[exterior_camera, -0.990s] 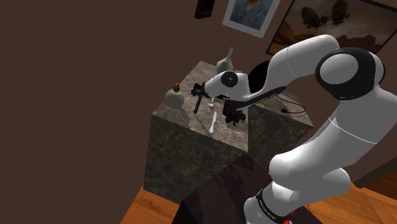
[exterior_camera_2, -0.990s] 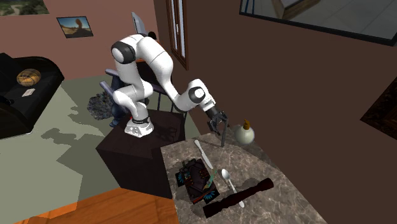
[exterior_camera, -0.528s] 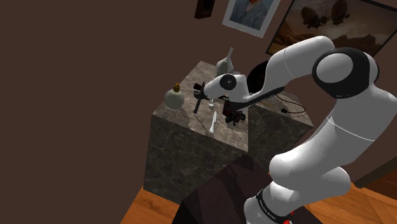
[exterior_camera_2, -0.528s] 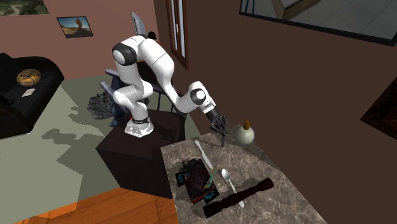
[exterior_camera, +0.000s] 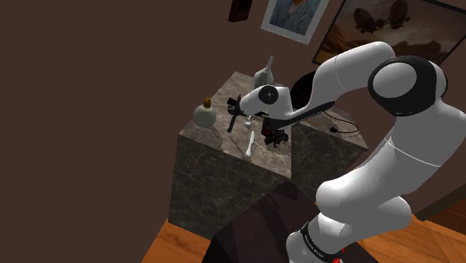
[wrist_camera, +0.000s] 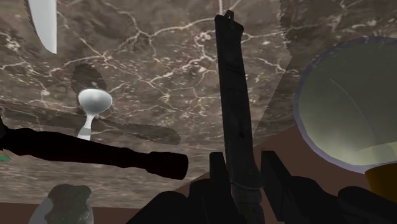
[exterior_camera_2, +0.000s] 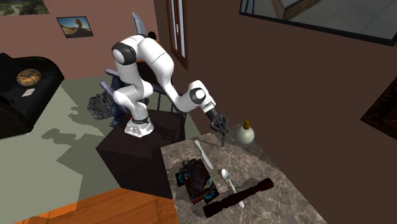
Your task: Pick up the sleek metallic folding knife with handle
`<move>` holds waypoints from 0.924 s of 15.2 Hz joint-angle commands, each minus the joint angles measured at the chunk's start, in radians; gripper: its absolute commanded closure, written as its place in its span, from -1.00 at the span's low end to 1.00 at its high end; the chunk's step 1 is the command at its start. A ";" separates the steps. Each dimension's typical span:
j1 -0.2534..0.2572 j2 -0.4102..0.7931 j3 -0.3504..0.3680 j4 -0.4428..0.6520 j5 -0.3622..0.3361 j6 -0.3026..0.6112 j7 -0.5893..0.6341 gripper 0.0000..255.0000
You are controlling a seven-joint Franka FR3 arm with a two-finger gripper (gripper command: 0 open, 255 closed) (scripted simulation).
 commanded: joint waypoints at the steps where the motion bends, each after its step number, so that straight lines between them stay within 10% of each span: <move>1: -0.003 -0.022 0.002 -0.007 0.058 0.009 -0.052 1.00; 14: -0.016 -0.172 0.014 -0.059 0.524 0.042 -0.472 1.00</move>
